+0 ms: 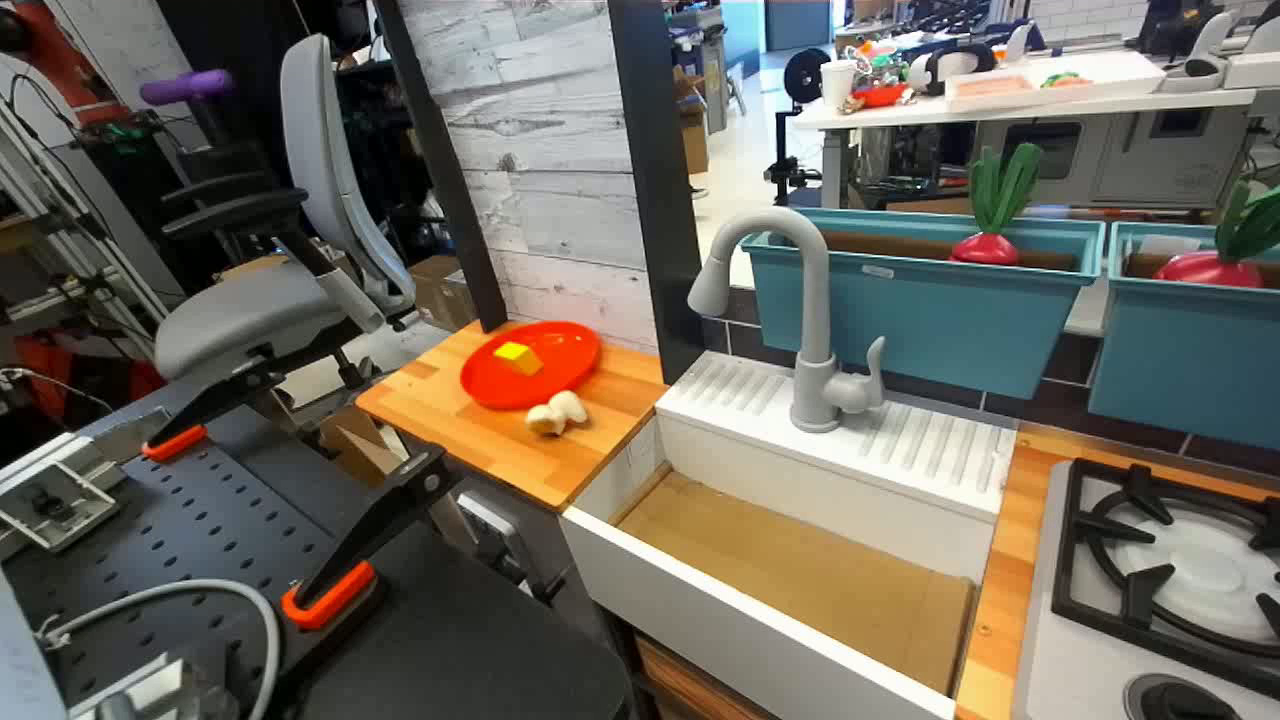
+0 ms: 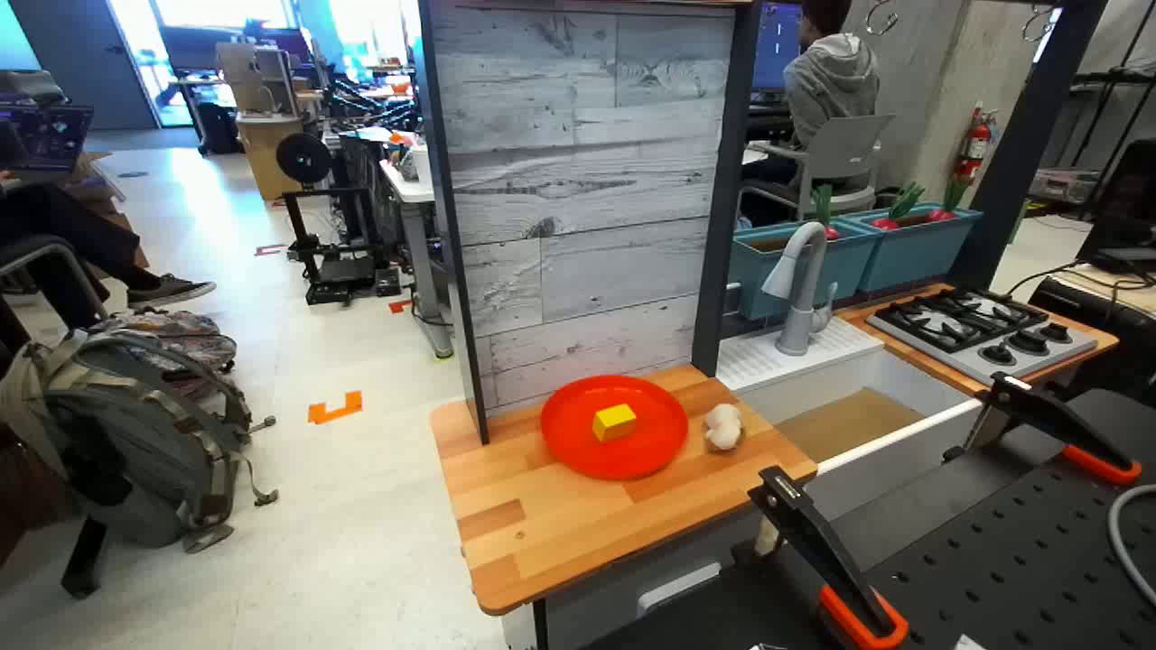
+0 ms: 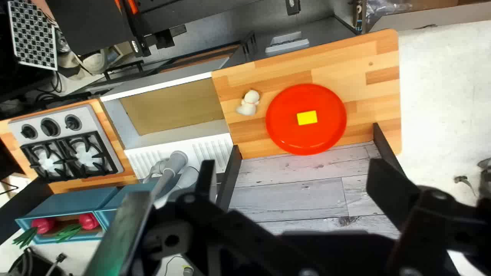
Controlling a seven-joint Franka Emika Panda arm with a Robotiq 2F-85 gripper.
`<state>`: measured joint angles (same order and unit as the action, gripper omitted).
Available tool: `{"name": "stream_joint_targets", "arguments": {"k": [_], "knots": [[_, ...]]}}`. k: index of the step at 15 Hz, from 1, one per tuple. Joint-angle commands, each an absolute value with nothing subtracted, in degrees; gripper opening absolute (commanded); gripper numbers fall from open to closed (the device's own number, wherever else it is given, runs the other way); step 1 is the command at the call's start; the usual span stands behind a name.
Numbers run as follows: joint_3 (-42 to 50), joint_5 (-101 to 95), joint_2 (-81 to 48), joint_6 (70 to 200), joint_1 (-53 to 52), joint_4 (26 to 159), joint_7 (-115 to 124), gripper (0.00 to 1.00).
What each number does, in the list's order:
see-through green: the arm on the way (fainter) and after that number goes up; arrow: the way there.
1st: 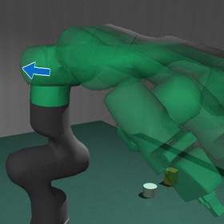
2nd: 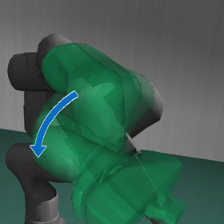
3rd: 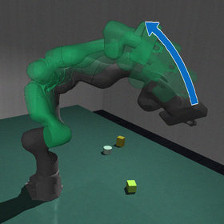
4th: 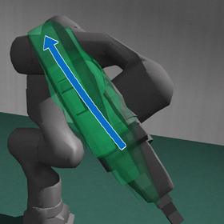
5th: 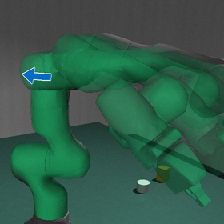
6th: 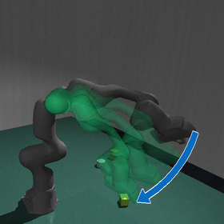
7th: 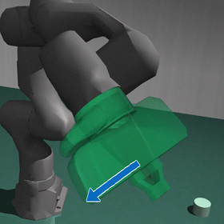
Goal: Center the faucet
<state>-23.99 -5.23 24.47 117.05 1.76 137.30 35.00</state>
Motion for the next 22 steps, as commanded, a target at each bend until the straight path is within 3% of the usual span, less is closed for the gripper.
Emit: {"name": "stream_joint_targets", "arguments": {"k": [1,11,22], "knots": [[-21.7,-6.4,24.0,116.8,-0.8,137.2,36.0,1.0],[-14.0,-9.9,16.4,130.3,3.5,136.8,36.0,1.0],[1.4,-1.6,-6.8,142.4,7.2,128.6,31.7,1.0]]}}
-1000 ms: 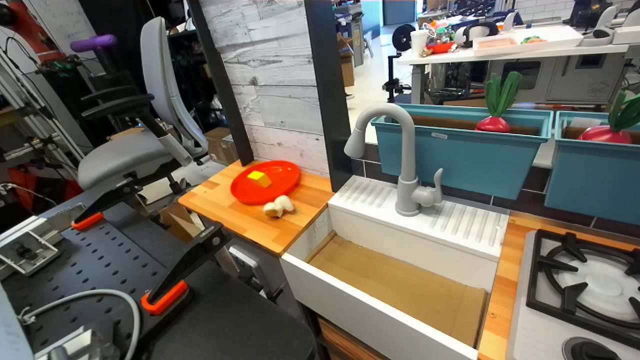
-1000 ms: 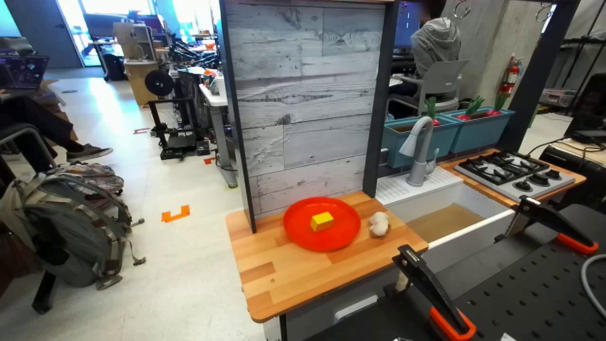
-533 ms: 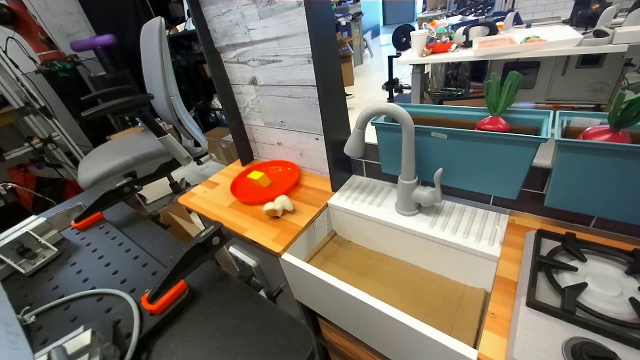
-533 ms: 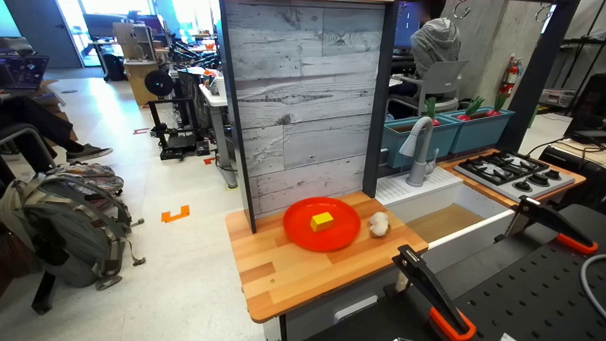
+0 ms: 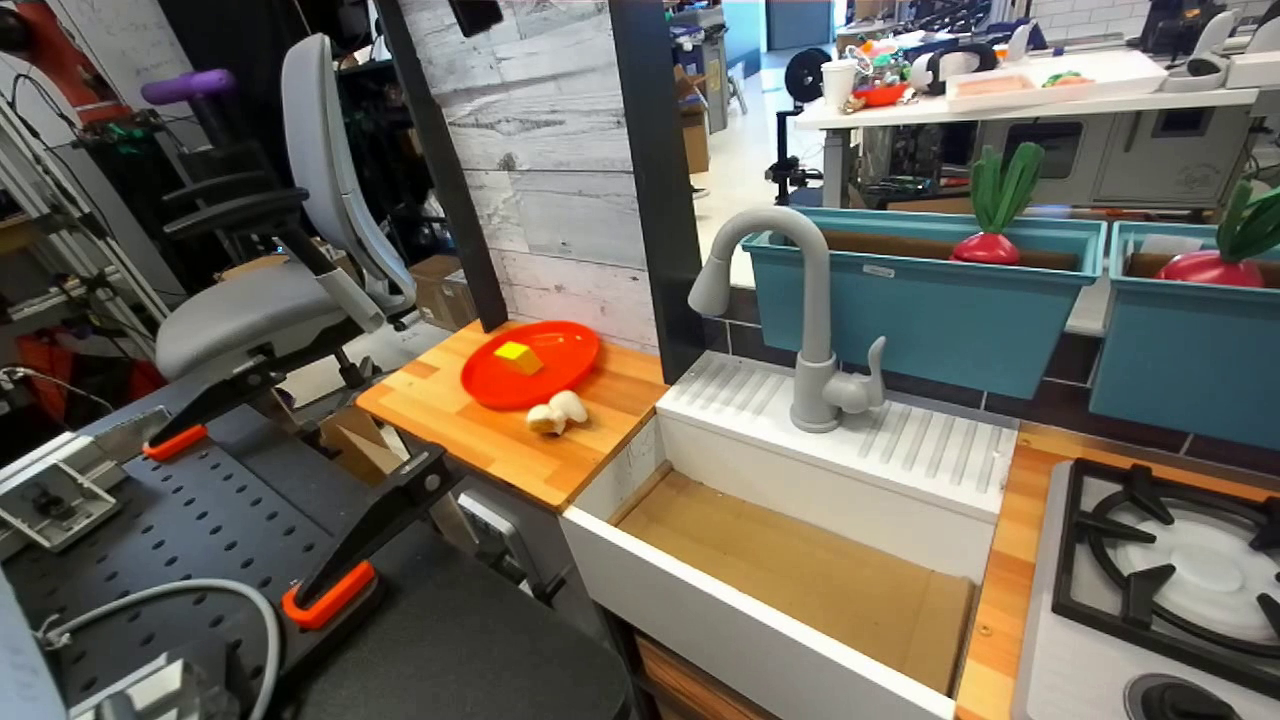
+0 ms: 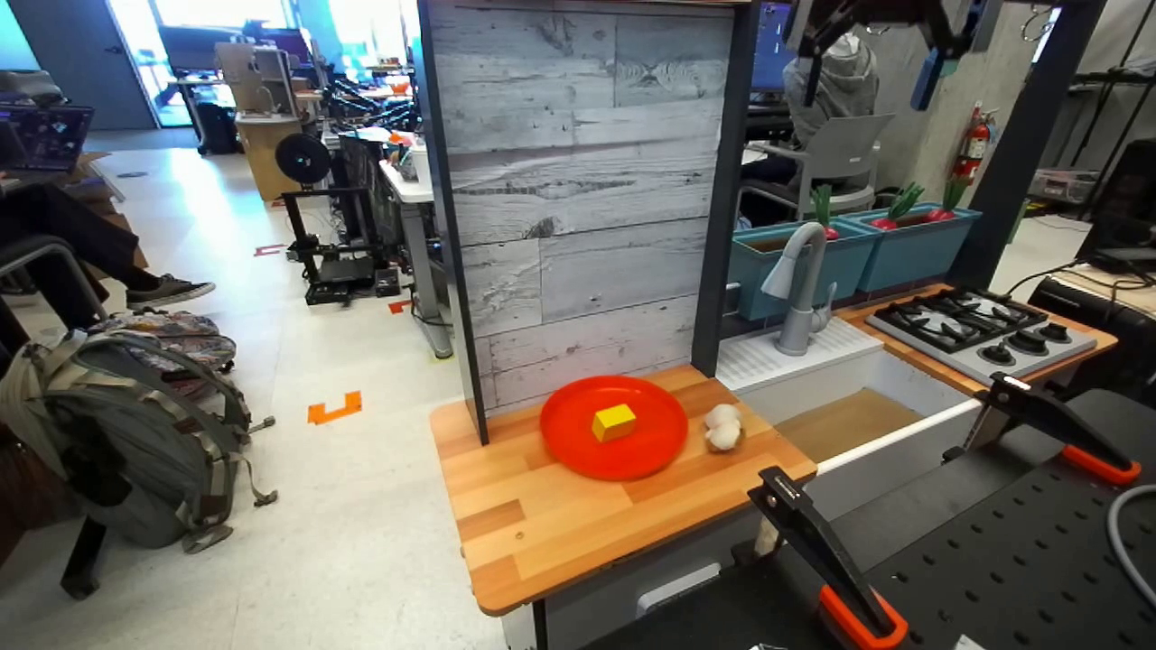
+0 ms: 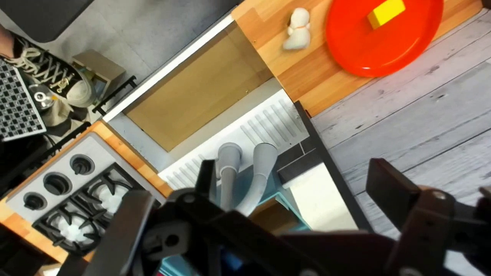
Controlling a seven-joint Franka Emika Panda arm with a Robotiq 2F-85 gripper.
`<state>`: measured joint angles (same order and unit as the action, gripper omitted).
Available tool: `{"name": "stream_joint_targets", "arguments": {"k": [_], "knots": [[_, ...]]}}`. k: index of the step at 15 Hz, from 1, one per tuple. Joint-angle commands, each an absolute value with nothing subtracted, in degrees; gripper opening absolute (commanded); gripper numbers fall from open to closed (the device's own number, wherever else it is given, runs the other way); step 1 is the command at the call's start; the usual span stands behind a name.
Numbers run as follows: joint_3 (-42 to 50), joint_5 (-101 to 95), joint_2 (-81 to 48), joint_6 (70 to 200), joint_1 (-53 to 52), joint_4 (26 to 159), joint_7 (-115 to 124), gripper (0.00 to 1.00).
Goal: Center the faucet
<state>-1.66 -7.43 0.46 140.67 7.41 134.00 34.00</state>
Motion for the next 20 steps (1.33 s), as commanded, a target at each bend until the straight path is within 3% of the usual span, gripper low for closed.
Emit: {"name": "stream_joint_targets", "arguments": {"k": [1,10,20], "knots": [[2.3,1.6,-9.3,142.1,7.2,126.7,30.6,1.0],[5.5,21.9,-29.3,139.8,9.6,107.6,30.0,1.0],[7.1,22.9,-39.8,138.1,9.7,98.6,34.5,1.0]]}}
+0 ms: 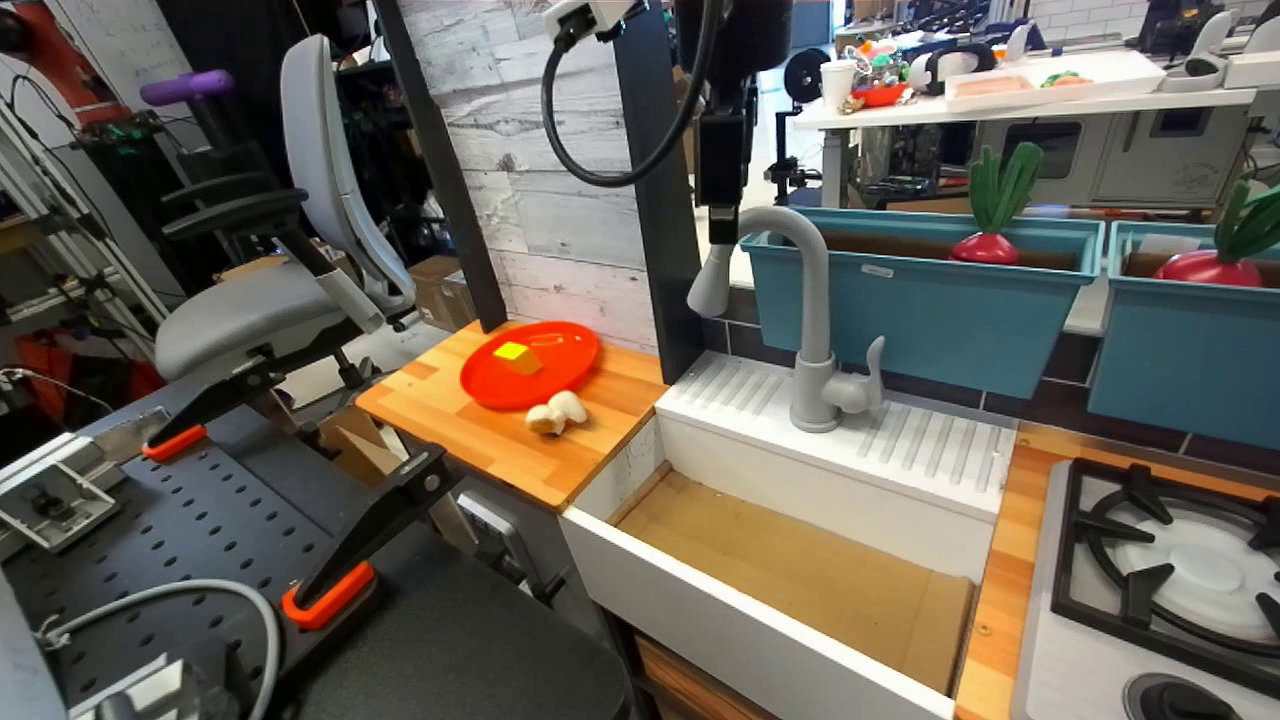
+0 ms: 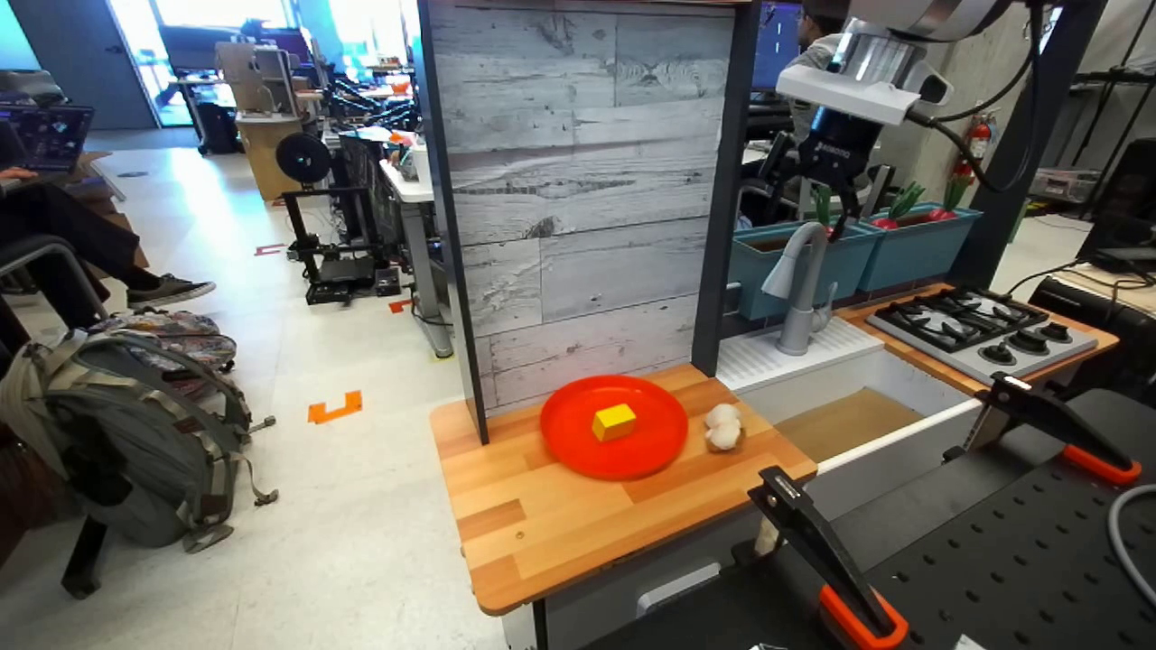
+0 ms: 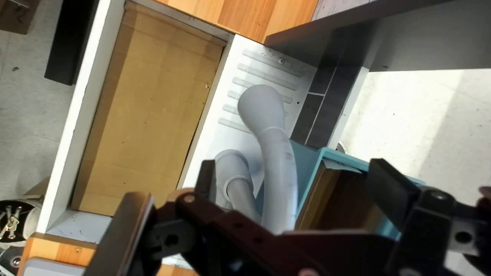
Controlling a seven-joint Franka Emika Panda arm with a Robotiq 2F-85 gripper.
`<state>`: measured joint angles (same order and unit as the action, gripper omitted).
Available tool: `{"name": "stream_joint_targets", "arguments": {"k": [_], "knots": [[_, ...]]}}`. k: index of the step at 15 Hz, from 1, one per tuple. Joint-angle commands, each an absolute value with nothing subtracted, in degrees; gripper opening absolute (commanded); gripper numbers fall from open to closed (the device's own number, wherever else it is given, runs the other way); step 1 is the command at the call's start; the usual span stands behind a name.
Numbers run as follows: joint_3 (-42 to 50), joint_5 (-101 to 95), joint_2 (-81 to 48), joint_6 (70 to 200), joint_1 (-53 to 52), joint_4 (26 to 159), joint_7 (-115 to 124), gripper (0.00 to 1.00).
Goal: Center the faucet
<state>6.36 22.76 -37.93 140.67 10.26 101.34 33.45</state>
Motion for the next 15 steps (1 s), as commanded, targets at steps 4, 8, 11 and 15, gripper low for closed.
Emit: {"name": "stream_joint_targets", "arguments": {"k": [4,8,11,15], "knots": [[7.9,21.6,-41.6,138.2,8.8,97.2,35.0,0.67],[8.3,21.1,-42.2,138.4,8.4,96.6,35.0,0.35],[8.2,20.9,-41.4,139.7,8.5,97.9,33.7,0.13],[8.5,18.1,-40.1,139.7,8.5,99.8,29.3,0.06]]}}
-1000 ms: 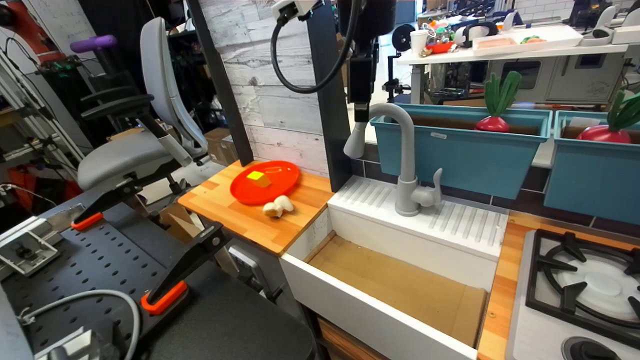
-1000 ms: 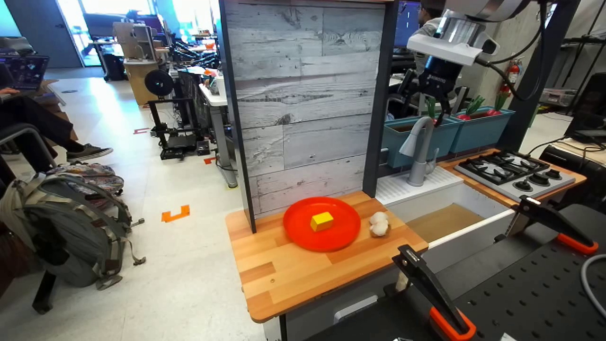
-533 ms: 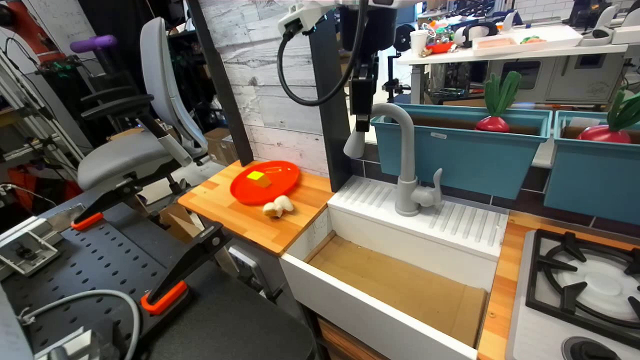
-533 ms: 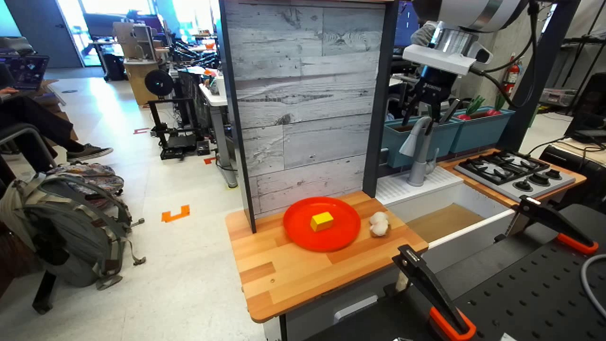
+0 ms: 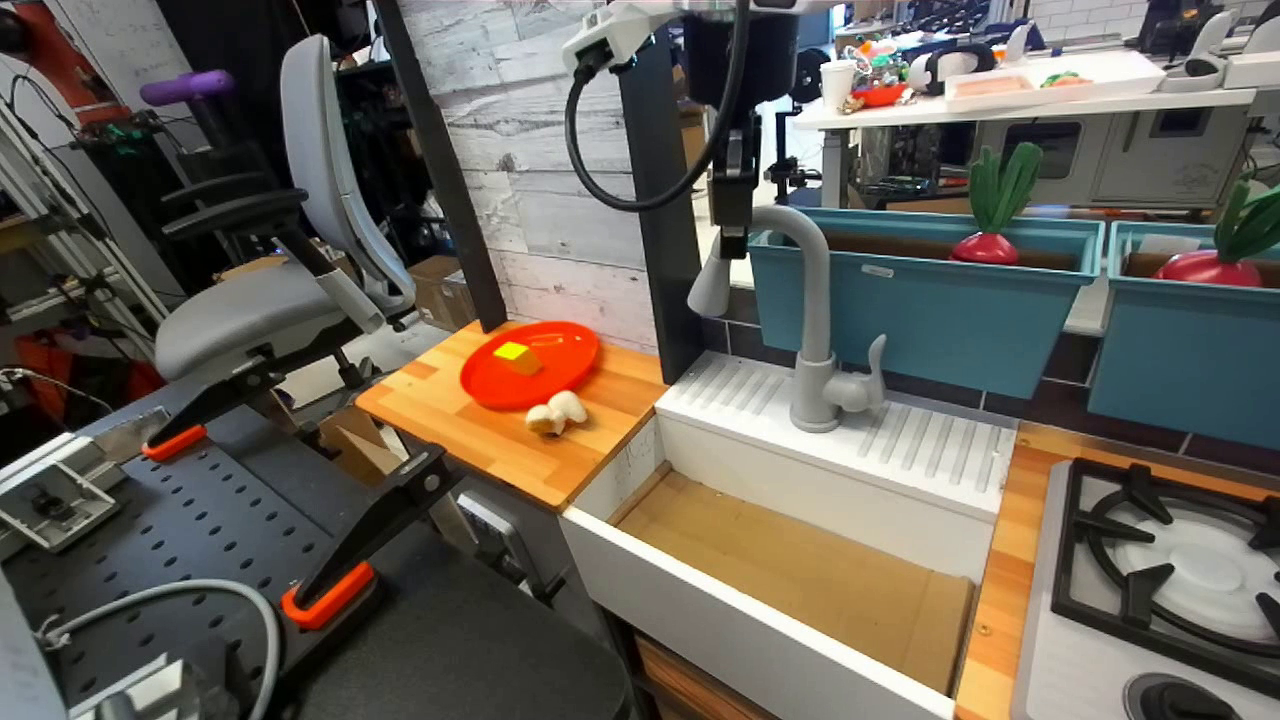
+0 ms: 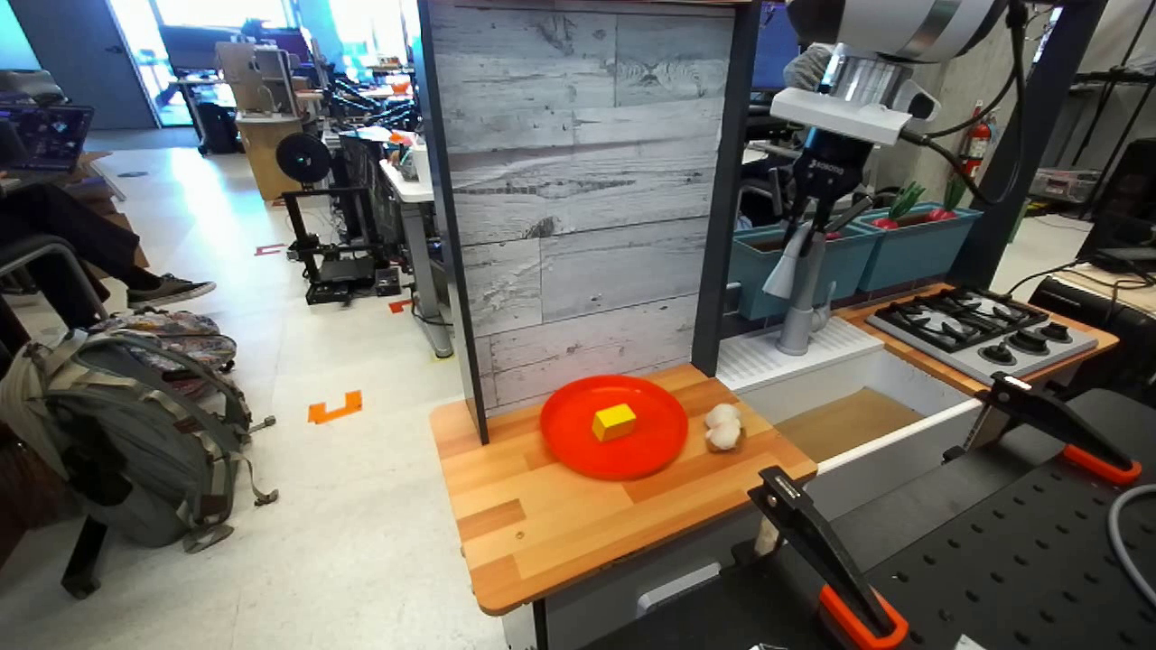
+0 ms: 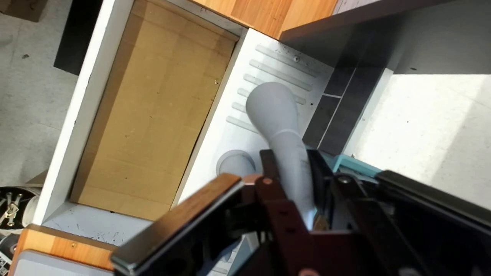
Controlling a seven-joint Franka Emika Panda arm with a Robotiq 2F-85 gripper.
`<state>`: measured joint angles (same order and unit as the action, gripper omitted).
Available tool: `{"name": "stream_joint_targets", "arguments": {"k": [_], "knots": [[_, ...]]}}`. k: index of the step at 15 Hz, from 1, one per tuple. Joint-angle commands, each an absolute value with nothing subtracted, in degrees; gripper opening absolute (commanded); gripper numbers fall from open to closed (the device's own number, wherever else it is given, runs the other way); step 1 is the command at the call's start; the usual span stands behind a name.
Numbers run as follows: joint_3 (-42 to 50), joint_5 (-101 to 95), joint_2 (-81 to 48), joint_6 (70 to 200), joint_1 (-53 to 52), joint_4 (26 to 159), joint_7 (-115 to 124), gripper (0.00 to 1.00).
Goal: Center the faucet
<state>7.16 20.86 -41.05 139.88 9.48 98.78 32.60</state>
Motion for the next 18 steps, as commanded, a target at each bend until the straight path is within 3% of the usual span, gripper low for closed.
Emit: {"name": "stream_joint_targets", "arguments": {"k": [1,18], "knots": [[8.7,17.2,-39.8,139.9,8.5,100.3,27.9,0.06],[11.5,-2.7,-41.2,126.6,12.1,95.1,-4.3,0.06]]}}
